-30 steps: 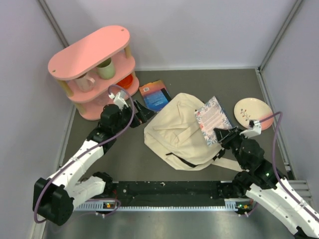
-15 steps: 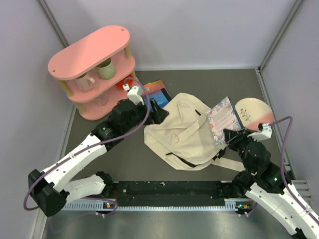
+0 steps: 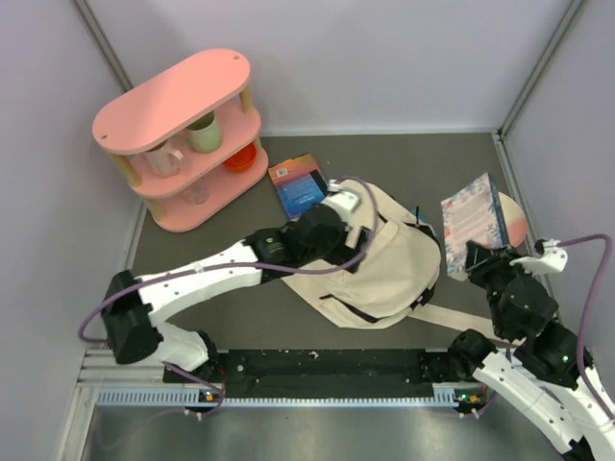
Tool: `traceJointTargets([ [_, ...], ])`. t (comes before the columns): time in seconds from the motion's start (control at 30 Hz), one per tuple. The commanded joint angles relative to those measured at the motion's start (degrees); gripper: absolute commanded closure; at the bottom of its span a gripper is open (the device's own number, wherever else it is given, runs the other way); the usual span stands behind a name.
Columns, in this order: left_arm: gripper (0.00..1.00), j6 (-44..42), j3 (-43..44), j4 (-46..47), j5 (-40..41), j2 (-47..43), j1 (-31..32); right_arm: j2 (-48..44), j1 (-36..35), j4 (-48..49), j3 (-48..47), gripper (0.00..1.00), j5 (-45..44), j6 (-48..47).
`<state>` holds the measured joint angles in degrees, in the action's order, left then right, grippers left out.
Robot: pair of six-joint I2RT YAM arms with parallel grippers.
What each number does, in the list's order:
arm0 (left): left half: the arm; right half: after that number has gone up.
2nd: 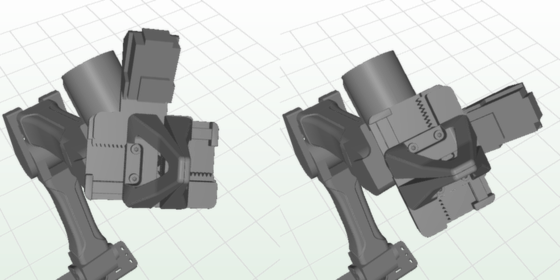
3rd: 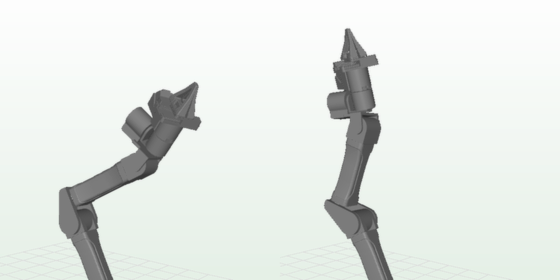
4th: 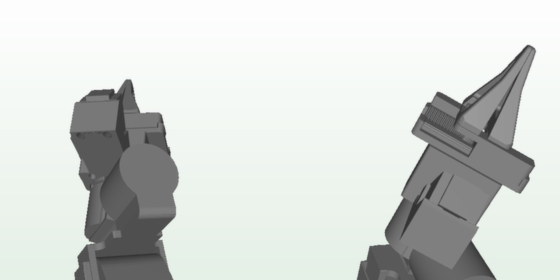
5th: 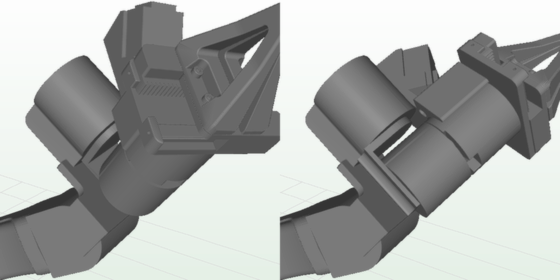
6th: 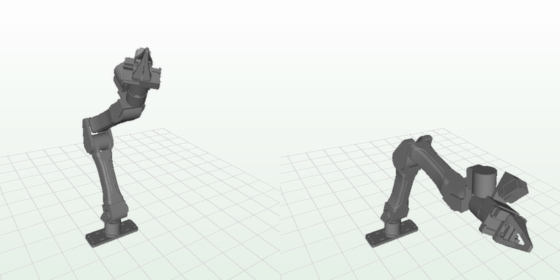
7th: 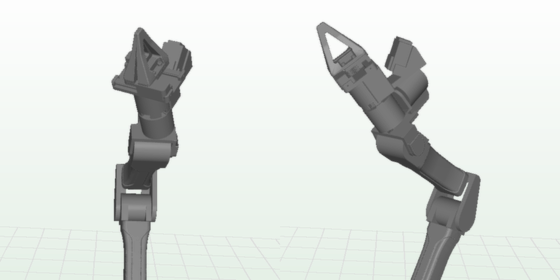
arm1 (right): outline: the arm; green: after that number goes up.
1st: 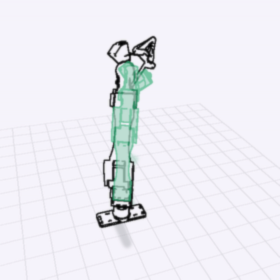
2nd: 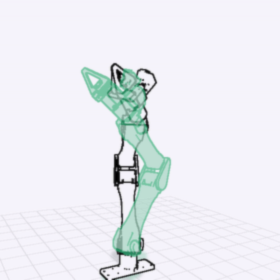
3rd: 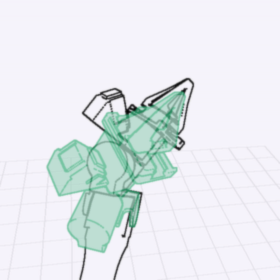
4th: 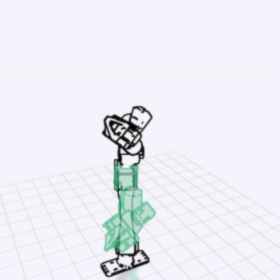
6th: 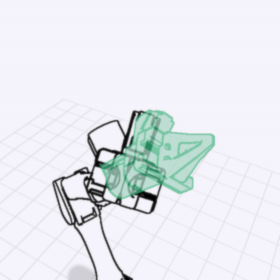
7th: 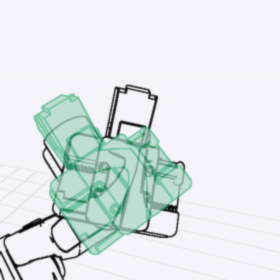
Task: Pack the student bag
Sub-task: Place the book in the student bag.
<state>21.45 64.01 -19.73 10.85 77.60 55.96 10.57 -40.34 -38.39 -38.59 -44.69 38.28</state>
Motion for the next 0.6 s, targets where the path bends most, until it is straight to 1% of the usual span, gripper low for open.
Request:
traceJointTargets([
  [0.0, 0.01, -6.3, 13.3, 0.8, -1.5, 10.3, 9.0, 0.4, 0.2, 2.1, -5.8, 1.00, -9.6, -5.0],
  [0.03, 0.01, -6.6, 14.8, 0.8, -1.7, 13.6, 9.9, 0.2, 0.3, 1.8, -6.0, 1.00, -10.0, -5.1],
  [0.07, 0.01, -6.8, 17.0, 1.1, -1.8, 15.0, 10.6, 0.2, 0.3, 1.5, -6.2, 1.00, -10.4, -5.2],
  [0.13, 0.01, -6.4, 18.4, 2.7, -2.4, 18.4, 12.0, -0.2, 0.2, -0.1, -7.2, 1.00, -12.1, -4.9],
  [0.27, 0.01, -4.6, 23.1, 2.2, -7.1, 24.3, 12.2, -1.3, 0.3, -1.7, -8.3, 1.00, -12.9, -4.4],
  [0.4, 0.01, -3.8, 25.5, 1.4, -8.7, 28.4, 13.0, -2.3, 0.2, -3.0, -8.3, 1.00, -13.1, -3.7],
  [0.57, 0.01, -4.8, 30.5, -1.5, -5.4, 34.2, 15.4, -2.2, 0.3, -4.2, -8.3, 1.00, -13.1, -1.8],
])
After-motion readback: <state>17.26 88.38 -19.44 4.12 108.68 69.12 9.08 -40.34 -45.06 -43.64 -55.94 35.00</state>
